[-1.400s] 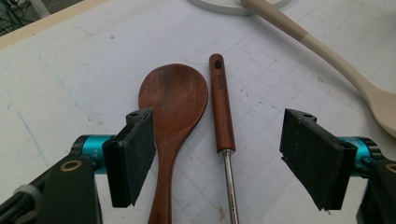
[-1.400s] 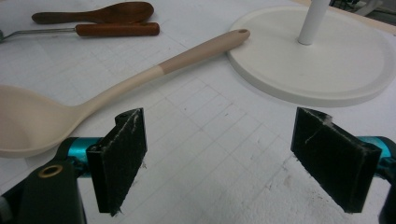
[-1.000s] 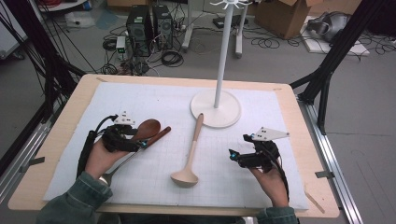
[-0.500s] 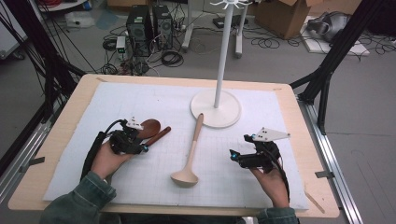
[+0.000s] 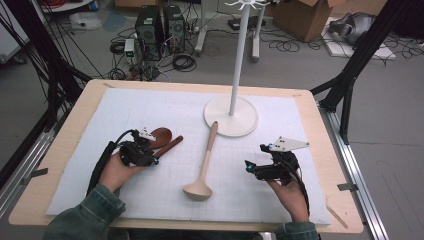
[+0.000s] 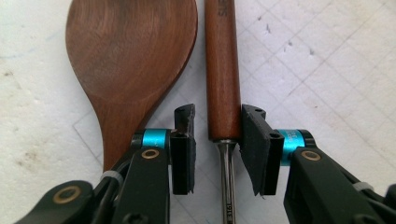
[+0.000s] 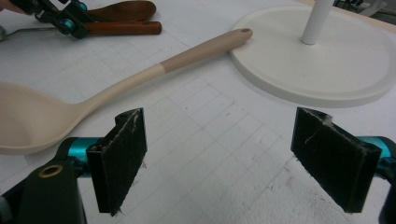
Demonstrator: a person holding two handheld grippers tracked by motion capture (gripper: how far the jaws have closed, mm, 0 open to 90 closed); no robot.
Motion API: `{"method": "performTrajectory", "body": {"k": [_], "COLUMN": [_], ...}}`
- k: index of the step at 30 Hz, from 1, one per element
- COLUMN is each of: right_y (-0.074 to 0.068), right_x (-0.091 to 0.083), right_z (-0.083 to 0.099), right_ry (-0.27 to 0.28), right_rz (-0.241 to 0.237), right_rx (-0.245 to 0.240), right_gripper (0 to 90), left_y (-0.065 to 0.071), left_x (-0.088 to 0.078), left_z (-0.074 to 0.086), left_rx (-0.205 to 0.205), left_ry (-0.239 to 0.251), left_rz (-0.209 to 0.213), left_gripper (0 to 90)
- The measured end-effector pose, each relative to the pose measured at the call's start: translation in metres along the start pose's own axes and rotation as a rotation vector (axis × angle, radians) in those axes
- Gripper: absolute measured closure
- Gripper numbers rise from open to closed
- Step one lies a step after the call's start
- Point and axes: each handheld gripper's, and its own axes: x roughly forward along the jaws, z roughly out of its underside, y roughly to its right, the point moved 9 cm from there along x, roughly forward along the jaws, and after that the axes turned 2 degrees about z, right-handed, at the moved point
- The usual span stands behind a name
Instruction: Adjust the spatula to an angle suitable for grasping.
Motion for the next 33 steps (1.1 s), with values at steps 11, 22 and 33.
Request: {"method": "performTrajectory", "body": {"k": [11, 22, 33], "right_y": [-0.003, -0.007, -0.017], "right_x": [0.004, 0.007, 0.007], "right_z": [0.000, -0.002, -0.018], "right_ry": [-0.007, -0.005, 0.014], "right_rz": [-0.008, -0.022, -0.037], "right_rx": [-0.015, -0.016, -0.031], "right_gripper": [17.4, 17.4, 17.4], "left_y": [0.003, 0.009, 0.020], "left_x": [0.000, -0.008, -0.040], "left_z": [0.000, -0.004, -0.022], "left_rx": [0.028, 0.036, 0.086], "left_ry": [-0.009, 0.024, 0.141], "left_rz": [0.002, 0.037, 0.074], "left_gripper": [72.6, 73.1, 73.1]}}
